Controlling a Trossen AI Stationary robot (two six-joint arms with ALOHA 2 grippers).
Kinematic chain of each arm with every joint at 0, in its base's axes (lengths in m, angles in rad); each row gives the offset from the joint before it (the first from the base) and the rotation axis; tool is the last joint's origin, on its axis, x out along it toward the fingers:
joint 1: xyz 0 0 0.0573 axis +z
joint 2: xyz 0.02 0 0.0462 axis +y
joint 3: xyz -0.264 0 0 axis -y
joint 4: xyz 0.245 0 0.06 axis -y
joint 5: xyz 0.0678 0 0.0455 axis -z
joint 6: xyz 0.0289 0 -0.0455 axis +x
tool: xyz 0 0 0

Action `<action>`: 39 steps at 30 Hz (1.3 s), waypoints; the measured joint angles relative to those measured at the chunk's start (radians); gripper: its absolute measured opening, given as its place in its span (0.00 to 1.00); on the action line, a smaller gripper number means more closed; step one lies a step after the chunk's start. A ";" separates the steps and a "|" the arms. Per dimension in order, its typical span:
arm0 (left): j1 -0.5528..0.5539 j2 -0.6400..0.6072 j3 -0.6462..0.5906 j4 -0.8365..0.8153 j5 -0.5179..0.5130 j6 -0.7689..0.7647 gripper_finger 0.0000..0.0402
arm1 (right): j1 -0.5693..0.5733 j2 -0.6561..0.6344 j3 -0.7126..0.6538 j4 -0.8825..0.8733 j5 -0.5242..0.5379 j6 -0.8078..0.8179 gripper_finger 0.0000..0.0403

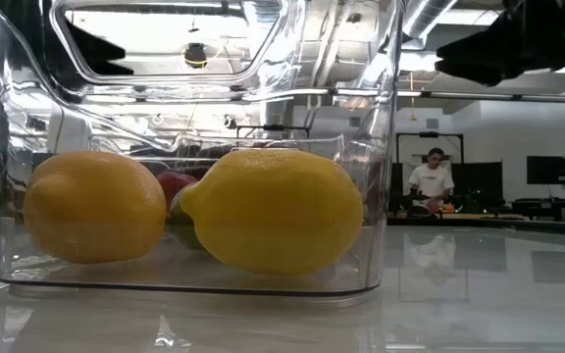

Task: Sort produce into baskets
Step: Return to Home Position

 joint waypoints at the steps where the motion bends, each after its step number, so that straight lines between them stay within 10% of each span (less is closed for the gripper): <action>1: -0.002 -0.028 -0.020 0.000 0.000 -0.006 0.70 | 0.000 -0.023 -0.008 -0.009 0.000 -0.001 0.79; 13: -0.011 -0.153 -0.143 0.004 0.089 -0.053 0.70 | -0.008 -0.255 -0.173 0.025 -0.001 -0.001 0.79; 18: -0.012 -0.156 -0.143 0.006 0.194 -0.054 0.70 | -0.008 -0.331 -0.213 0.023 -0.164 0.028 0.79; 32: -0.012 -0.156 -0.144 0.008 0.656 -0.028 0.70 | -0.006 -0.386 -0.220 -0.176 -0.373 0.188 0.79; 39: -0.013 -0.107 -0.194 0.122 0.618 0.005 0.70 | -0.007 -0.385 -0.220 -0.189 -0.423 0.203 0.79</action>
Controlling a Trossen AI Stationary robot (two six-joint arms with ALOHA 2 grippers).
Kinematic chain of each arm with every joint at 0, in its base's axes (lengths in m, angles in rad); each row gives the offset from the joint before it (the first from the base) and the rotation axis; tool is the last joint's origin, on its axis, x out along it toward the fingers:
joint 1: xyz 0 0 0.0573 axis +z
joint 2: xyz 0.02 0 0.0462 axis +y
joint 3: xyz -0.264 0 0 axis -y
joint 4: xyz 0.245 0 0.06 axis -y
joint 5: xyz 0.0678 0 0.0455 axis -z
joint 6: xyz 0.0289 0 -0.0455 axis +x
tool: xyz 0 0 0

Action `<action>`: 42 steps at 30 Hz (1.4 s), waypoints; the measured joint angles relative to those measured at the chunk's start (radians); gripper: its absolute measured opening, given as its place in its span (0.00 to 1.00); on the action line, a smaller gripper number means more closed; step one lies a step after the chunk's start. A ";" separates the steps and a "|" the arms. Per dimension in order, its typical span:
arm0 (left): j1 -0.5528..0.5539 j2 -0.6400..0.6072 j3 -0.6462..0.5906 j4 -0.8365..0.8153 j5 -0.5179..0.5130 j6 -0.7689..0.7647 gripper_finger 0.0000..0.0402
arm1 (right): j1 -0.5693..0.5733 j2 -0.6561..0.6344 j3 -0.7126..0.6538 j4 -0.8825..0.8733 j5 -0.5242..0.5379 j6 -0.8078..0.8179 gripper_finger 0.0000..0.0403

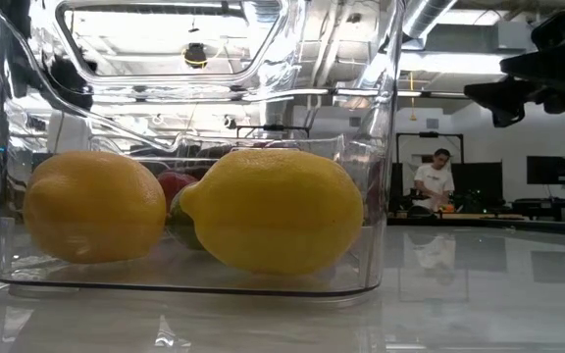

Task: Sort produce into baskets
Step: Return to Home Position

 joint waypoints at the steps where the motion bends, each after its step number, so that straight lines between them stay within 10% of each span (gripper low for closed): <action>1: 0.000 0.017 0.000 0.000 -0.013 -0.002 0.70 | -0.003 0.000 0.000 0.000 0.009 -0.006 0.79; 31: 0.023 0.101 0.085 -0.057 -0.230 0.056 0.70 | -0.028 -0.010 0.049 0.014 0.008 0.097 0.79; 42: 0.023 -0.054 0.079 -0.149 -0.215 0.073 0.70 | -0.028 -0.009 0.132 -0.124 0.010 0.008 0.79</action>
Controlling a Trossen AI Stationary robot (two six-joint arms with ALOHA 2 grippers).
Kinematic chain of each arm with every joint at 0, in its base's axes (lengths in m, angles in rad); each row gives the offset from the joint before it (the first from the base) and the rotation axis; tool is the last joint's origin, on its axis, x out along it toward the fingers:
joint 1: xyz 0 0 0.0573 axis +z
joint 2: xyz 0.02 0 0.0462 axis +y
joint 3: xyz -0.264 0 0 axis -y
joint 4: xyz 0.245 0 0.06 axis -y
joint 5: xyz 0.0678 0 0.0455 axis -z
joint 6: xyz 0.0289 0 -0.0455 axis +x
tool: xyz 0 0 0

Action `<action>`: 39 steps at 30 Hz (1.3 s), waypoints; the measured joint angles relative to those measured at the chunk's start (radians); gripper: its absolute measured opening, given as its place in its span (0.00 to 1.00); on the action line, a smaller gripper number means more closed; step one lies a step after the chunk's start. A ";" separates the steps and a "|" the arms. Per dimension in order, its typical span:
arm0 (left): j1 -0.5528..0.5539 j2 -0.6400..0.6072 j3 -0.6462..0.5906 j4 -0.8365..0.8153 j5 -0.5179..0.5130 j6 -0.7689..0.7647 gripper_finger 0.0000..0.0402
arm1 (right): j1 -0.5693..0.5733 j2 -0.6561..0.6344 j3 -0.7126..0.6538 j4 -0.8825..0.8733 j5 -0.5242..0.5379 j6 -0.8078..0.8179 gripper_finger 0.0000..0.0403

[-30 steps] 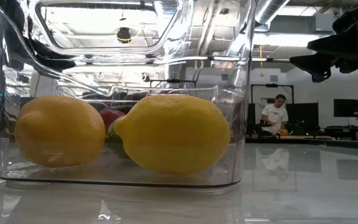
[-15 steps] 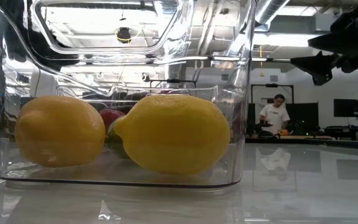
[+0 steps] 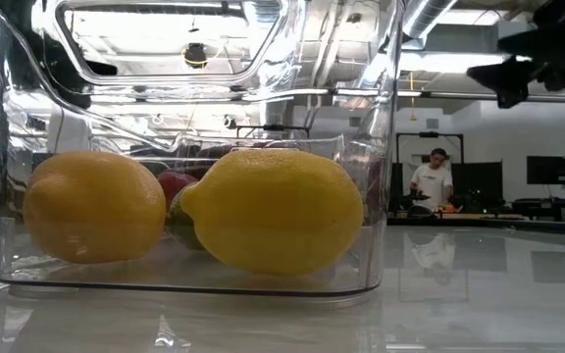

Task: Sort produce into baskets
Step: Return to Home Position

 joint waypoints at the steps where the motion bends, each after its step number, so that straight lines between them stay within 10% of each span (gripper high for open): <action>1: 0.000 0.002 -0.005 0.007 0.000 0.001 0.70 | 0.000 0.000 -0.003 -0.010 0.007 -0.007 0.79; 39: -0.001 0.005 -0.013 -0.051 0.017 0.000 0.70 | 0.000 0.004 -0.094 0.023 0.041 -0.080 0.79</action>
